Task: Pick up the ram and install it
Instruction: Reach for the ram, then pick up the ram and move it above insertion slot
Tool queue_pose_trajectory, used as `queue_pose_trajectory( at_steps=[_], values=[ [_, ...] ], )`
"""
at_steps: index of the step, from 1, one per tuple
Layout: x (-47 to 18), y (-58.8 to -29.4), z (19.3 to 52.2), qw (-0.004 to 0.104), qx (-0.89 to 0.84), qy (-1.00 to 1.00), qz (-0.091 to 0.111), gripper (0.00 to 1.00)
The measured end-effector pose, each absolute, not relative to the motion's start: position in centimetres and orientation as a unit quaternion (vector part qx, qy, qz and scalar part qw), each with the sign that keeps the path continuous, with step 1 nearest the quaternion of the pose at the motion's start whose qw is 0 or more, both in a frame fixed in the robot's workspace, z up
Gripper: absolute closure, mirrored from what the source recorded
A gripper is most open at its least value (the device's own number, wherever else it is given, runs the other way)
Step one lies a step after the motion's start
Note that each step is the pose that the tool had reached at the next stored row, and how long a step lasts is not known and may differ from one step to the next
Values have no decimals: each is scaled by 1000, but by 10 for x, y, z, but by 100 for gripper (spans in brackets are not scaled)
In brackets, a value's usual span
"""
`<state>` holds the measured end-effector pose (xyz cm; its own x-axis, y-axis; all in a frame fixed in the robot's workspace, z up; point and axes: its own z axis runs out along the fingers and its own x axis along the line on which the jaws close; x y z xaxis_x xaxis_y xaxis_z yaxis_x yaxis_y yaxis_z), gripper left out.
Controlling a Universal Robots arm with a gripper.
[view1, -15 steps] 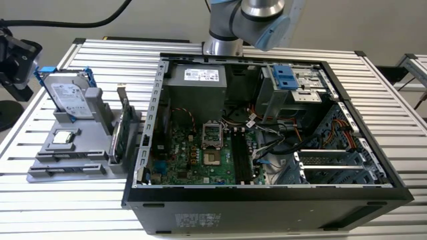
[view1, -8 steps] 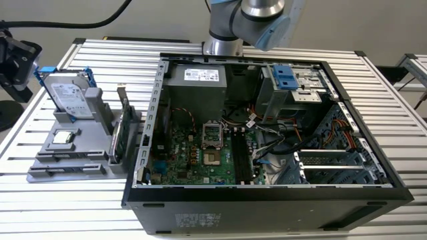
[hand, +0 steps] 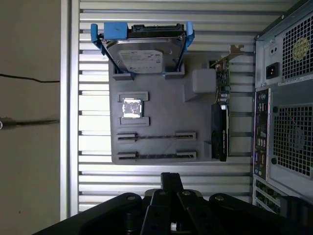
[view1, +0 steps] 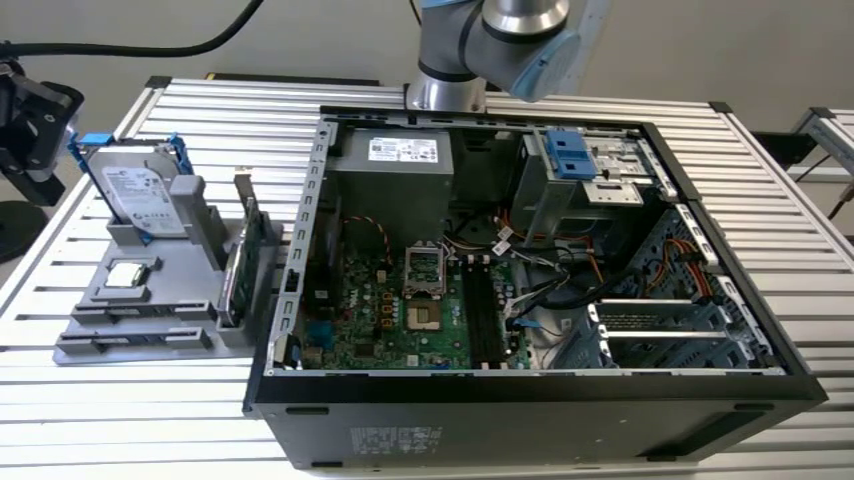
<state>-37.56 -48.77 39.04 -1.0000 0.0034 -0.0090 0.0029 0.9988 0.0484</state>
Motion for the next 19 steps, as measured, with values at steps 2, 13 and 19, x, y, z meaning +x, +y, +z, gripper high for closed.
queue_pose_trajectory(
  at_steps=[2,13,19],
  values=[
    [-376,-488,390,5,2,1000,24,100],
    [-376,-488,390,4,-12,1000,24,100],
    [-376,-488,390,4,-34,999,24,100]
  ],
)
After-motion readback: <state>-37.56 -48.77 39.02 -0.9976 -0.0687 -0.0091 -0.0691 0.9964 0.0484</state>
